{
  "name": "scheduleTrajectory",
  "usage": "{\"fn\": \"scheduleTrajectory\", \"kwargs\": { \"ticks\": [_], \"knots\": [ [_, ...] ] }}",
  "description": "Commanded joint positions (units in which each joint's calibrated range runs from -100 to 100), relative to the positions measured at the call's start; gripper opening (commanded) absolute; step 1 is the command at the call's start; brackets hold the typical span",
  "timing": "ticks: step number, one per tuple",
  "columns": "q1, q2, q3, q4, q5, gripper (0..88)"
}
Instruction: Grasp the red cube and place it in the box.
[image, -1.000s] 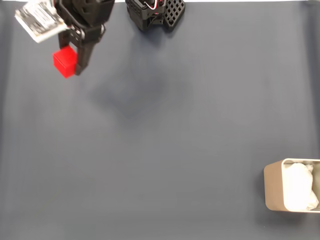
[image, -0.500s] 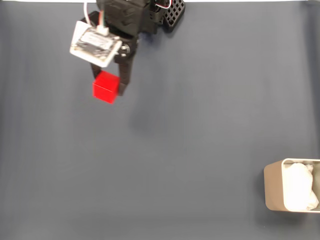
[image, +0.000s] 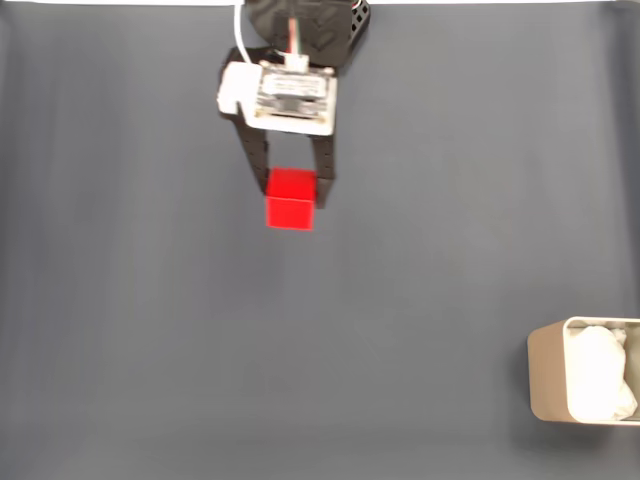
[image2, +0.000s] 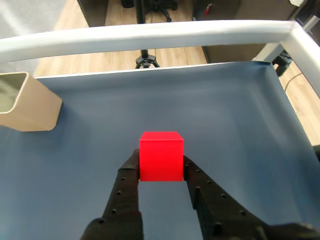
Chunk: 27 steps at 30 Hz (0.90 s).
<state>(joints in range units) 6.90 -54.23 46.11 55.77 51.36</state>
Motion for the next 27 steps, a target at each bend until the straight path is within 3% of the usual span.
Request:
{"fn": "scheduleTrajectory", "kwargs": {
  "ticks": [1, 27],
  "knots": [
    [-3.77, 1.98, -5.33, -0.19, 0.24, 8.6],
    [-21.03, 31.36, -31.42, -7.0, 1.27, 8.5]
  ]
}}
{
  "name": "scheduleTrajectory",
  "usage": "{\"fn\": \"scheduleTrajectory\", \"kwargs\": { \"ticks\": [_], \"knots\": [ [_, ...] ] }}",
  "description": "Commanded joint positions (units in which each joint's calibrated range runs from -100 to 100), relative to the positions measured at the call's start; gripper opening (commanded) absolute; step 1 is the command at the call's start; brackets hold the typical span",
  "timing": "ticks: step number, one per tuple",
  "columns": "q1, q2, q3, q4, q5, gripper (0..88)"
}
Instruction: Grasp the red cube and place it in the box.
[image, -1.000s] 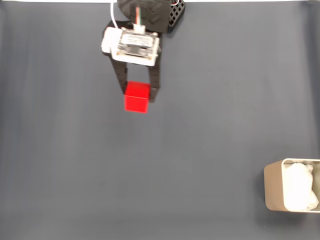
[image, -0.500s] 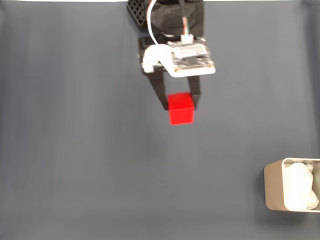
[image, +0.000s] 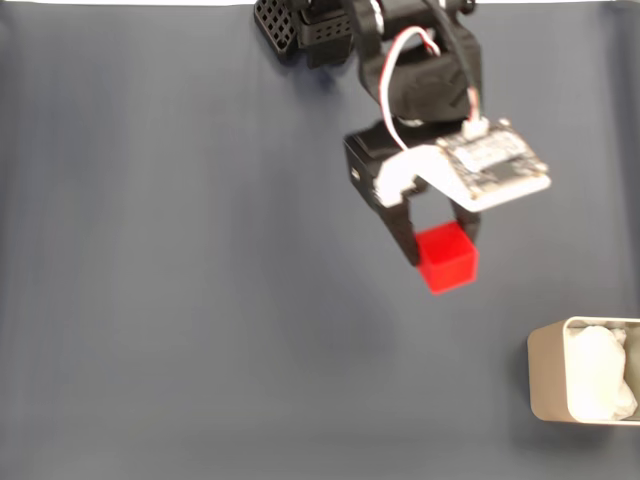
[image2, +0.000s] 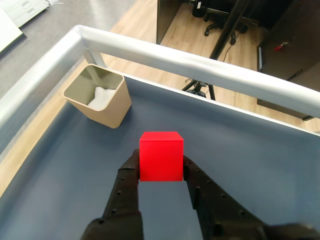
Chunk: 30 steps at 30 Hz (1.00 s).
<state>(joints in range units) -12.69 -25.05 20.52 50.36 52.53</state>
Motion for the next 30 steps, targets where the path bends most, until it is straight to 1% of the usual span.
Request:
{"fn": "scheduleTrajectory", "kwargs": {
  "ticks": [1, 20, 30],
  "knots": [
    [-1.87, 3.48, -7.11, -1.59, 0.1, 8.5],
    [-8.91, 28.35, -34.48, -2.82, 0.29, 8.3],
    [-12.46, 36.67, -43.61, -3.31, 0.44, 8.2]
  ]
}}
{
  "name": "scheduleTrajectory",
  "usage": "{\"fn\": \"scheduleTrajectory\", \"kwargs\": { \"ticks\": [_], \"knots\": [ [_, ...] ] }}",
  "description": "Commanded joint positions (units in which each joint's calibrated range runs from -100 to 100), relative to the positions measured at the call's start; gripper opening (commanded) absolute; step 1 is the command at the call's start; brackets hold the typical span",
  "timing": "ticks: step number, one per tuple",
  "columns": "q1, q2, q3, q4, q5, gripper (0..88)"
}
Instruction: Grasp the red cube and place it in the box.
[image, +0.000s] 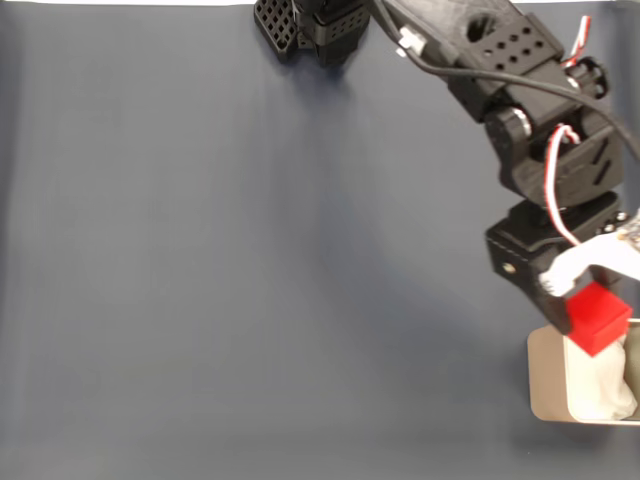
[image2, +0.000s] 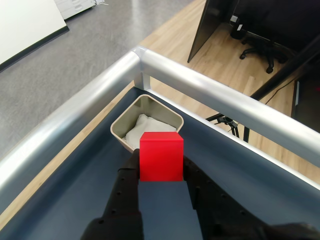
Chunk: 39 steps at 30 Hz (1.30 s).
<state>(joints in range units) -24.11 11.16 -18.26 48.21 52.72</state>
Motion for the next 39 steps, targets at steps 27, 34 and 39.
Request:
{"fn": "scheduleTrajectory", "kwargs": {
  "ticks": [27, 34, 39],
  "knots": [
    [-1.67, 18.56, -22.61, -3.95, -1.27, 8.0],
    [-1.46, 20.3, -23.71, -5.1, -1.32, 8.0],
    [-1.1, 21.25, -24.89, -5.51, -1.22, 8.1]
  ]
}}
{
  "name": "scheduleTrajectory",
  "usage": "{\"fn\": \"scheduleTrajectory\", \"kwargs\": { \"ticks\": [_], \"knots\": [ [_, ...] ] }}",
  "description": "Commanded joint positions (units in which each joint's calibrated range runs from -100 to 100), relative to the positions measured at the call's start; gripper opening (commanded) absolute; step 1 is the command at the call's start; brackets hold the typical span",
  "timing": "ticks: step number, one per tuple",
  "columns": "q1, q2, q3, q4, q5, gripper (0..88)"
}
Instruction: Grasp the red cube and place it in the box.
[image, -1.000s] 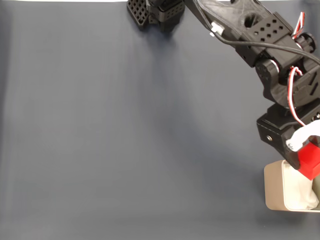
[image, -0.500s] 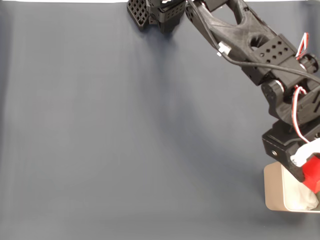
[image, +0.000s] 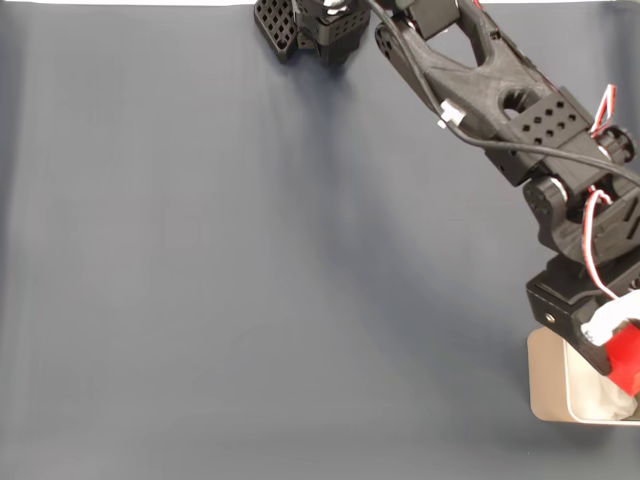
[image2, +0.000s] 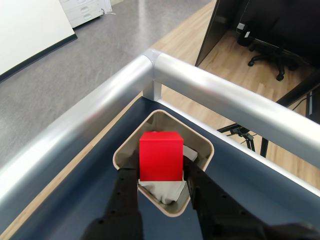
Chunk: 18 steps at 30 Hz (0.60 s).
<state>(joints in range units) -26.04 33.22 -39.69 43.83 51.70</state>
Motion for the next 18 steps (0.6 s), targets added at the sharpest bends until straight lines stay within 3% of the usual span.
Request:
{"fn": "scheduleTrajectory", "kwargs": {
  "ticks": [1, 18],
  "knots": [
    [0.9, -0.72, -3.56, -1.13, -0.15, 8.1],
    [1.96, -0.46, -3.56, -1.62, -0.05, 8.8]
  ]
}}
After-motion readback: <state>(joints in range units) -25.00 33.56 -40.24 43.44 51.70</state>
